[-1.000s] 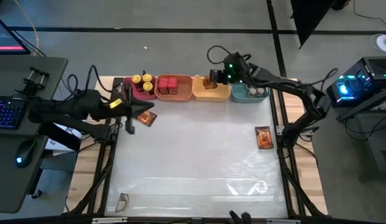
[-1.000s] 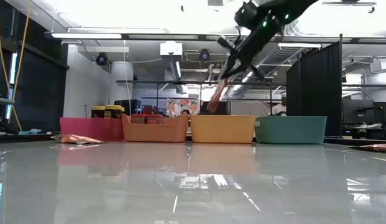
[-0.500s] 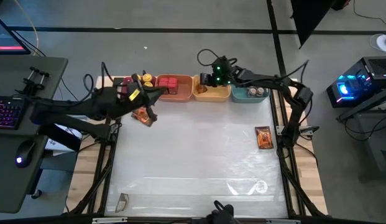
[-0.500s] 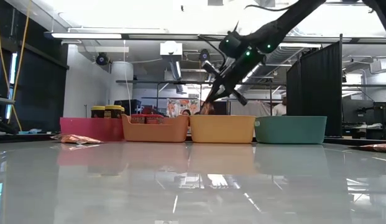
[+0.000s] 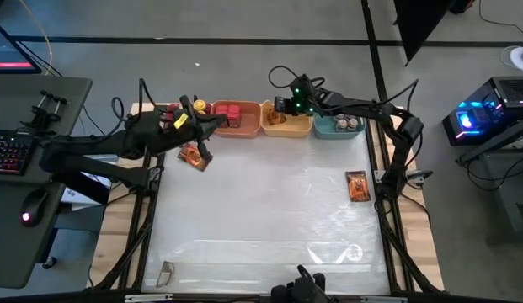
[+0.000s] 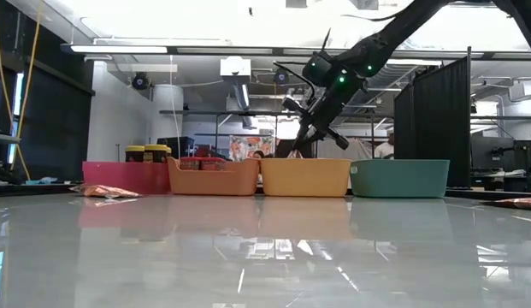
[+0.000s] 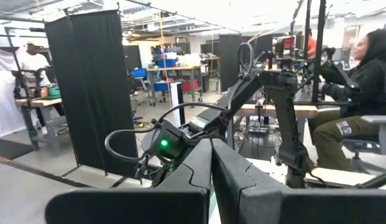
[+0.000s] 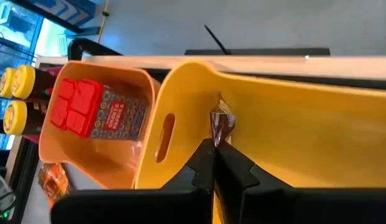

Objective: Sort spices by type
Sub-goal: Put the bottom orange seasoning pack into the yellow bin, then put the top orange seasoning pack into the yellow bin

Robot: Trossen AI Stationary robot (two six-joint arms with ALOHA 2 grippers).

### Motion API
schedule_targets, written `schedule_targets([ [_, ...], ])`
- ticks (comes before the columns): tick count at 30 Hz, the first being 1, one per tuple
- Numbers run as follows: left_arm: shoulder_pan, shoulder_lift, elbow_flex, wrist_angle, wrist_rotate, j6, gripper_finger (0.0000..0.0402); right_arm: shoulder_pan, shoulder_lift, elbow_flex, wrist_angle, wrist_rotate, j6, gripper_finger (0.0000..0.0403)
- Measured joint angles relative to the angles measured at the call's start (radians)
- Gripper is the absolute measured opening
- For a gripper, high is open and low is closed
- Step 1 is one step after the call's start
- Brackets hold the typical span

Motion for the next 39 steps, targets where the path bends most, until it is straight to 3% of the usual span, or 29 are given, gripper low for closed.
schedule_targets([
  [7, 0.013, 0.001, 0.000, -0.016, 0.023, 0.011, 0.0000, 0.005, 0.000, 0.000, -0.079, -0.035, 0.030, 0.0016],
  [18, 0.025, 0.001, 0.000, -0.053, 0.023, 0.011, 0.0000, -0.012, -0.005, 0.000, -0.057, -0.019, -0.070, 0.0183],
  [23, 0.025, 0.001, 0.000, -0.068, 0.023, 0.010, 0.0000, -0.044, -0.022, 0.000, -0.087, -0.021, -0.103, 0.0233],
  [33, 0.025, -0.002, 0.000, -0.091, 0.023, 0.014, 0.0000, -0.108, -0.111, 0.000, -0.223, -0.035, -0.170, 0.0240],
  [39, 0.029, -0.009, 0.000, -0.143, 0.021, 0.036, 0.0000, -0.013, -0.268, -0.009, -0.540, -0.013, -0.341, 0.0240],
])
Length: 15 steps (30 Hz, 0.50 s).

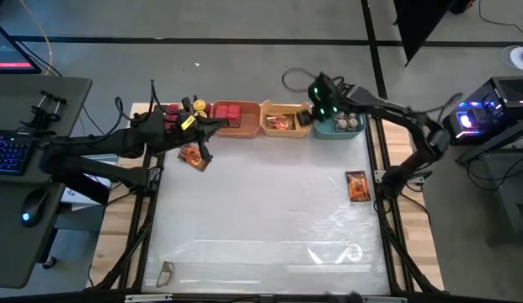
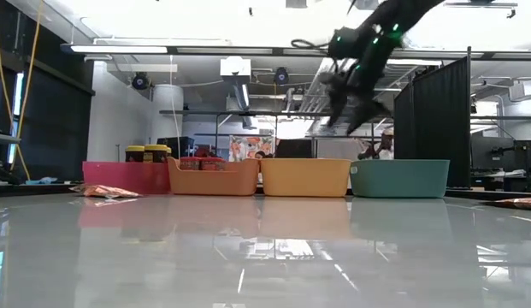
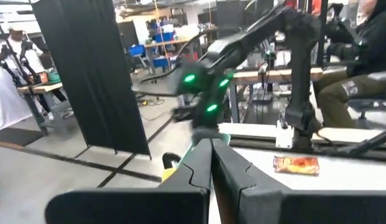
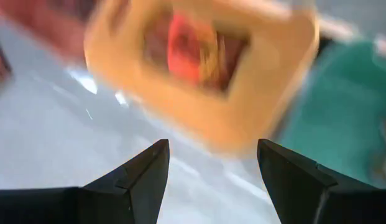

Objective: Sort spices by type
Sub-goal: Put the top orange seasoning pack into the yellow bin

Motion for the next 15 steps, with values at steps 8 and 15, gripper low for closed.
schedule_targets([
  [8, 0.076, 0.003, 0.000, -0.045, 0.090, 0.001, 0.0000, 0.282, -0.229, -0.308, -0.237, 0.066, 0.353, 0.0239],
  [15, 0.169, 0.007, 0.000, -0.026, 0.286, 0.053, 0.0000, 0.509, -0.357, -0.620, -0.249, -0.047, 0.805, 0.0239],
])
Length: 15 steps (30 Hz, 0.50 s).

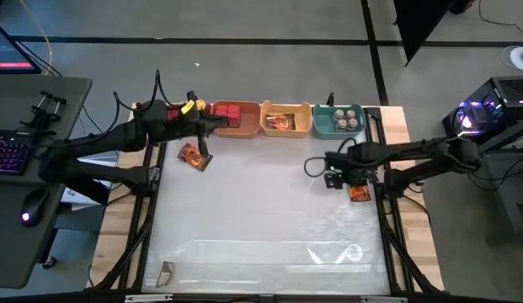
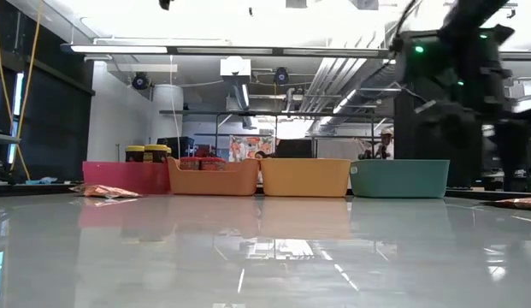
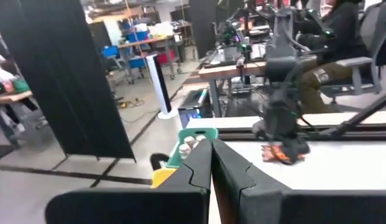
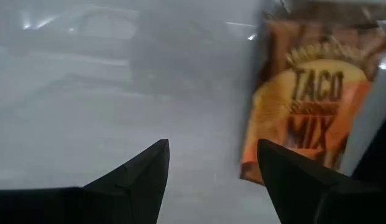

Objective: Sort spices by type
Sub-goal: Put the top orange seasoning pack into the yellow bin

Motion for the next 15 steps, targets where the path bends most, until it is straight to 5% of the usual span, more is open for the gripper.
schedule_targets([
  [7, 0.064, 0.008, 0.000, 0.042, 0.019, 0.001, 0.0000, 0.010, 0.009, -0.026, -0.037, 0.140, 0.083, 0.0239],
  [15, 0.082, 0.008, 0.000, 0.039, 0.052, -0.029, 0.0000, -0.104, 0.056, -0.076, -0.011, 0.133, 0.034, 0.0239],
])
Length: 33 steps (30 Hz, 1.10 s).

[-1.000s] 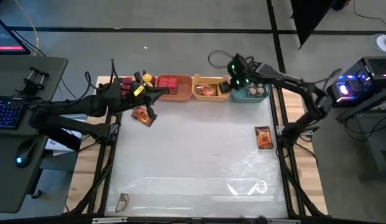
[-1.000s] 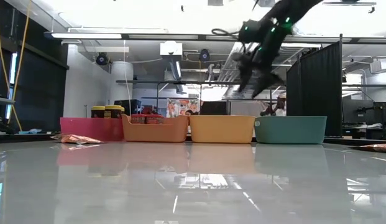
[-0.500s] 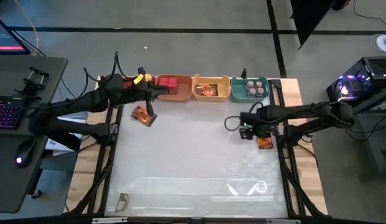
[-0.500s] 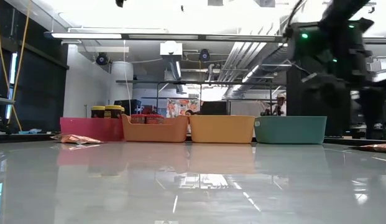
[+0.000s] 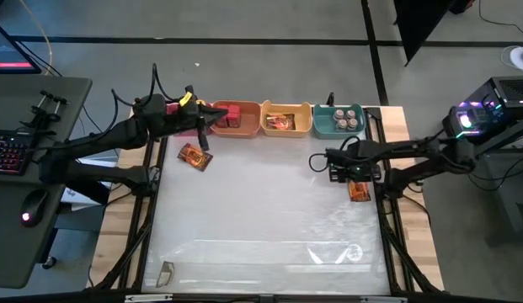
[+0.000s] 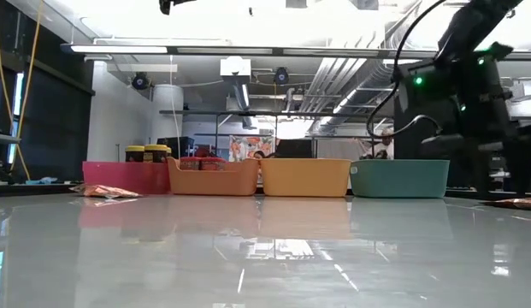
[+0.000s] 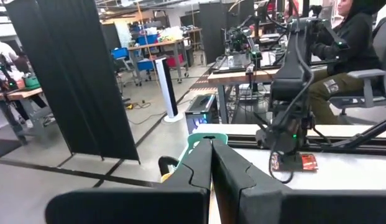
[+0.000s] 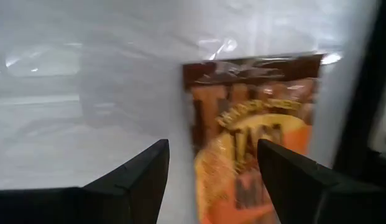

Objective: Sort spices by type
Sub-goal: Put the top orange seasoning pack into the yellow bin

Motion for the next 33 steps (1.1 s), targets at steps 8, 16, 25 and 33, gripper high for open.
schedule_targets([
  [8, 0.000, 0.000, 0.000, -0.004, 0.000, -0.038, 0.0000, -0.062, 0.044, -0.058, 0.102, -0.093, -0.081, 0.0239],
  [16, 0.000, 0.000, 0.000, -0.011, 0.001, -0.052, 0.0000, -0.058, 0.053, -0.056, 0.112, -0.083, -0.102, 0.0132],
  [25, 0.000, 0.000, 0.000, -0.012, 0.000, -0.044, 0.0000, -0.041, 0.057, -0.019, 0.105, -0.065, -0.139, 0.0010],
  [33, 0.000, -0.036, 0.000, 0.001, -0.005, 0.027, 0.0000, -0.034, 0.055, 0.297, 0.075, 0.008, -0.292, 0.0003],
])
